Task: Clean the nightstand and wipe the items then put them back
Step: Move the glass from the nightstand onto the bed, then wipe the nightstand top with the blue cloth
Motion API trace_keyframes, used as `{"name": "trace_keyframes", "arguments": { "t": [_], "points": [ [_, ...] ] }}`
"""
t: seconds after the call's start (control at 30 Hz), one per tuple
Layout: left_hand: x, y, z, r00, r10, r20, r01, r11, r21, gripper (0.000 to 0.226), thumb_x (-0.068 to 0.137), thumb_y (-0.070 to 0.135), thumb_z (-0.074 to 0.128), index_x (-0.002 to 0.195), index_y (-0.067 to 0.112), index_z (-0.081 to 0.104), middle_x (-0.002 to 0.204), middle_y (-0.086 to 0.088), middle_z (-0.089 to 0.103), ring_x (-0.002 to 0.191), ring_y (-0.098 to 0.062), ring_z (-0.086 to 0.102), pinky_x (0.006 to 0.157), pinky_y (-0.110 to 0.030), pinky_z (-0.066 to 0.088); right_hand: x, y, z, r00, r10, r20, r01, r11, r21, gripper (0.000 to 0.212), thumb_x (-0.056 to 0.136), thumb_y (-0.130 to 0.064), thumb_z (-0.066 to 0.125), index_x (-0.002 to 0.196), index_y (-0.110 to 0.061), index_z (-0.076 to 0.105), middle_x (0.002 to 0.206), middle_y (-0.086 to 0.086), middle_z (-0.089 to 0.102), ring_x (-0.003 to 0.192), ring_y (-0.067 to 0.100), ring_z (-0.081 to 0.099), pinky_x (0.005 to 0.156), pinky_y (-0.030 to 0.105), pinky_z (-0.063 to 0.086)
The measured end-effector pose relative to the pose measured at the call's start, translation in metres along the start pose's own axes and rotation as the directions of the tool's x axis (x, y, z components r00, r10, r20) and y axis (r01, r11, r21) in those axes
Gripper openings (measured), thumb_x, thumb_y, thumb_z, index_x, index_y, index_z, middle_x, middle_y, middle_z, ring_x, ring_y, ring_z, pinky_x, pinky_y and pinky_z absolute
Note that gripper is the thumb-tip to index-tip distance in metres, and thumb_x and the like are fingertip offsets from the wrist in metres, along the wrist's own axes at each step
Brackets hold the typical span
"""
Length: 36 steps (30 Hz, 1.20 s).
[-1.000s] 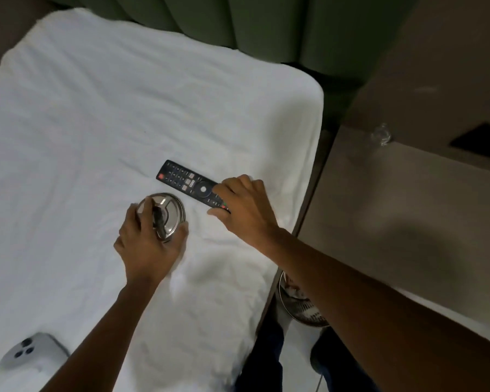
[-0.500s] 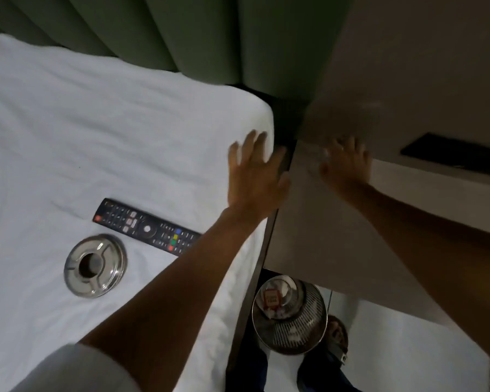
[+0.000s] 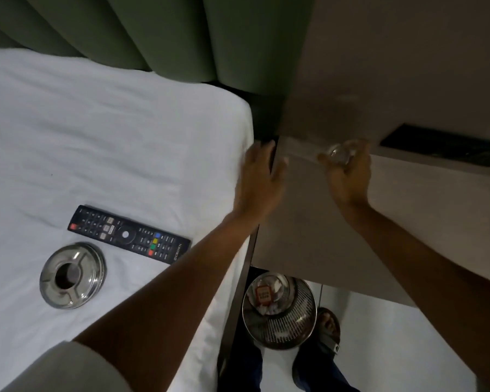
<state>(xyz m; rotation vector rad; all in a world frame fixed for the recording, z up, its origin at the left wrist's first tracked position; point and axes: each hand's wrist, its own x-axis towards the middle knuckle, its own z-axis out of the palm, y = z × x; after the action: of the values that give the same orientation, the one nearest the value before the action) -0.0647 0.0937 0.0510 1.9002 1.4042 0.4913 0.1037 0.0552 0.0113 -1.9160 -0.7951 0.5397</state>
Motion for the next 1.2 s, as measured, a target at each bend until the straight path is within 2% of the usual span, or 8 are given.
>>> {"name": "trace_keyframes", "arguments": {
  "t": [0.07,0.13,0.27,0.53,0.63,0.77,0.93,1.2],
  "points": [
    [0.011,0.005,-0.018,0.989,-0.133,-0.061,0.125,0.985,-0.118,0.054,0.101,0.044,0.039,0.146,0.015,0.038,0.151,-0.007,0.043,0.138,-0.023,0.041,0.111,-0.033,0.035,-0.015,-0.023,0.0,0.997,-0.054,0.049,0.043,0.978,0.204,0.042,0.072,-0.032,0.073,0.101,-0.022,0.044,0.103,0.02,0.057,0.094,0.037,0.058,0.081,0.056,0.05],
    [0.016,0.004,-0.039,0.964,-0.239,-0.113,0.22,0.963,-0.156,0.049,0.102,0.044,0.035,0.142,0.016,0.045,0.146,-0.005,0.05,0.134,-0.024,0.047,0.109,-0.033,0.035,-0.03,-0.046,0.008,0.975,-0.186,0.118,0.157,0.962,0.222,0.04,0.077,-0.028,0.073,0.103,-0.02,0.044,0.097,0.011,0.056,0.087,0.027,0.06,0.075,0.045,0.054],
    [0.006,-0.018,-0.087,0.931,-0.27,-0.246,0.193,0.936,-0.295,0.034,0.1,0.034,0.048,0.118,0.012,0.066,0.122,-0.005,0.069,0.113,-0.021,0.062,0.098,-0.027,0.047,-0.062,-0.083,0.043,0.921,-0.259,0.291,0.178,0.945,0.275,0.046,0.075,-0.027,0.077,0.105,-0.016,0.044,0.092,0.004,0.058,0.082,0.022,0.062,0.074,0.045,0.056],
    [-0.038,-0.095,-0.157,0.703,-0.465,-0.538,0.356,0.885,-0.301,0.035,0.093,0.032,0.052,0.123,0.018,0.064,0.117,-0.001,0.069,0.103,-0.015,0.065,0.085,-0.019,0.042,-0.145,-0.13,0.127,0.834,-0.391,0.39,0.459,0.883,-0.098,0.05,0.067,-0.042,0.079,0.105,-0.019,0.054,0.091,-0.005,0.066,0.094,0.022,0.057,0.079,0.038,0.043],
    [-0.052,-0.111,-0.163,0.716,-0.451,-0.533,0.361,0.893,-0.27,0.04,0.094,0.03,0.049,0.13,0.015,0.058,0.127,-0.004,0.064,0.113,-0.017,0.062,0.091,-0.023,0.044,-0.16,-0.134,0.145,0.792,-0.42,0.443,0.545,0.814,-0.201,0.043,0.071,-0.036,0.077,0.107,-0.023,0.057,0.097,-0.005,0.065,0.106,0.022,0.052,0.088,0.038,0.037],
    [-0.061,-0.104,-0.16,0.784,-0.316,-0.534,0.326,0.942,-0.079,0.051,0.096,0.03,0.048,0.143,0.011,0.043,0.145,-0.011,0.048,0.134,-0.026,0.045,0.111,-0.037,0.035,-0.159,-0.129,0.133,0.769,-0.423,0.48,0.559,0.808,-0.184,0.043,0.078,-0.035,0.071,0.117,-0.024,0.058,0.117,-0.003,0.063,0.116,0.022,0.049,0.095,0.04,0.036],
    [-0.065,-0.044,-0.124,0.841,0.132,-0.525,-0.027,0.979,0.202,0.052,0.091,0.016,0.052,0.141,0.007,0.042,0.145,-0.014,0.047,0.136,-0.03,0.042,0.113,-0.044,0.034,-0.139,-0.094,0.067,0.877,-0.374,0.3,0.439,0.879,-0.188,0.032,0.091,-0.03,0.056,0.119,-0.014,0.059,0.121,0.006,0.064,0.113,0.028,0.055,0.095,0.042,0.04],
    [-0.079,0.053,0.079,0.9,0.436,0.004,-0.411,0.843,0.348,0.055,0.09,0.027,0.05,0.142,0.012,0.042,0.145,-0.012,0.049,0.133,-0.028,0.046,0.107,-0.048,0.038,-0.113,0.06,-0.117,0.994,-0.068,0.088,0.103,0.872,-0.479,0.032,0.093,-0.023,0.05,0.125,-0.016,0.055,0.126,0.009,0.061,0.118,0.03,0.051,0.096,0.044,0.036]
  ]
}}
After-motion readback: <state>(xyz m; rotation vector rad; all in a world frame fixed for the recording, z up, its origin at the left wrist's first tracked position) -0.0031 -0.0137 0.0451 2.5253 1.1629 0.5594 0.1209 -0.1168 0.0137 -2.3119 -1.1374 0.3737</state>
